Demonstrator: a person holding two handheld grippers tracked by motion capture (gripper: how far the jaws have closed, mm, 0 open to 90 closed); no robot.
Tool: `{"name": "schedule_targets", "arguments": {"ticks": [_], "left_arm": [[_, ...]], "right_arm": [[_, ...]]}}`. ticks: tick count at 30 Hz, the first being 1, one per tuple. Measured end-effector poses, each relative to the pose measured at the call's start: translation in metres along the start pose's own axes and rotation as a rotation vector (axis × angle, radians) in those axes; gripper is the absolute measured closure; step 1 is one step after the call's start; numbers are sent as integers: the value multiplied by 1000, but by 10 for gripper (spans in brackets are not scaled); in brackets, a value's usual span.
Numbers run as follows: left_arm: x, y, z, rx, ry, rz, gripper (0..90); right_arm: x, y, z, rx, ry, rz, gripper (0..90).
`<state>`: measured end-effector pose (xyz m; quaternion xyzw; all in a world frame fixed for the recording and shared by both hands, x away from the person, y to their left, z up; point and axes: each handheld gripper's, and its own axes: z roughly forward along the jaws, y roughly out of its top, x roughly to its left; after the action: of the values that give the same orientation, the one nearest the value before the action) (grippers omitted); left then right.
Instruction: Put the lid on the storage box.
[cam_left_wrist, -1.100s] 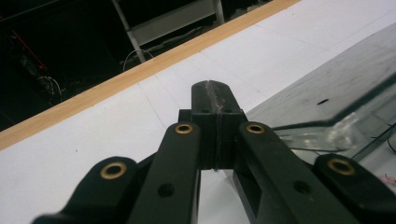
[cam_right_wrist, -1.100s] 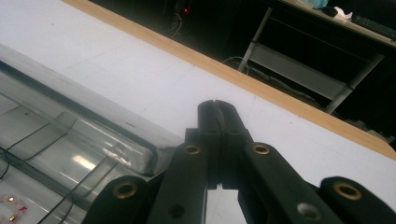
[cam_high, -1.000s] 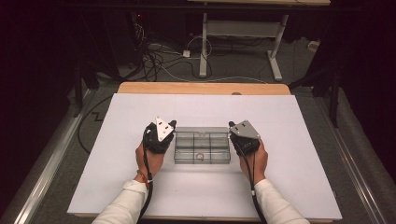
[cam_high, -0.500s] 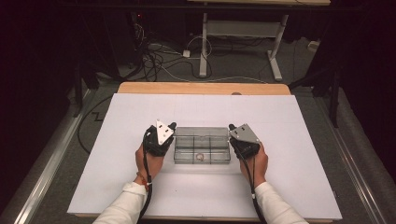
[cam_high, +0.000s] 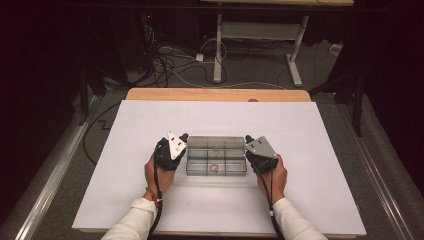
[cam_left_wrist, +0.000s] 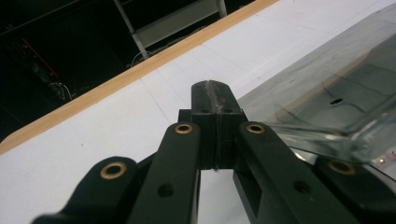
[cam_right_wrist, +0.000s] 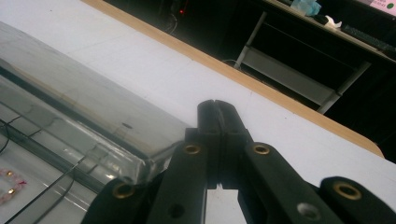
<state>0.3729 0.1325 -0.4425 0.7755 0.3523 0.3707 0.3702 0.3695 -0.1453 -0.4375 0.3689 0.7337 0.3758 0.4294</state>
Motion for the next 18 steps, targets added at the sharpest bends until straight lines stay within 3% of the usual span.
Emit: {"name": "schedule_targets", "arguments": {"ticks": [18], "left_arm": [[-1,-5,4,27,-3,3,878]], "right_arm": [[-1,-6,-1,17,27,-3,900]]}}
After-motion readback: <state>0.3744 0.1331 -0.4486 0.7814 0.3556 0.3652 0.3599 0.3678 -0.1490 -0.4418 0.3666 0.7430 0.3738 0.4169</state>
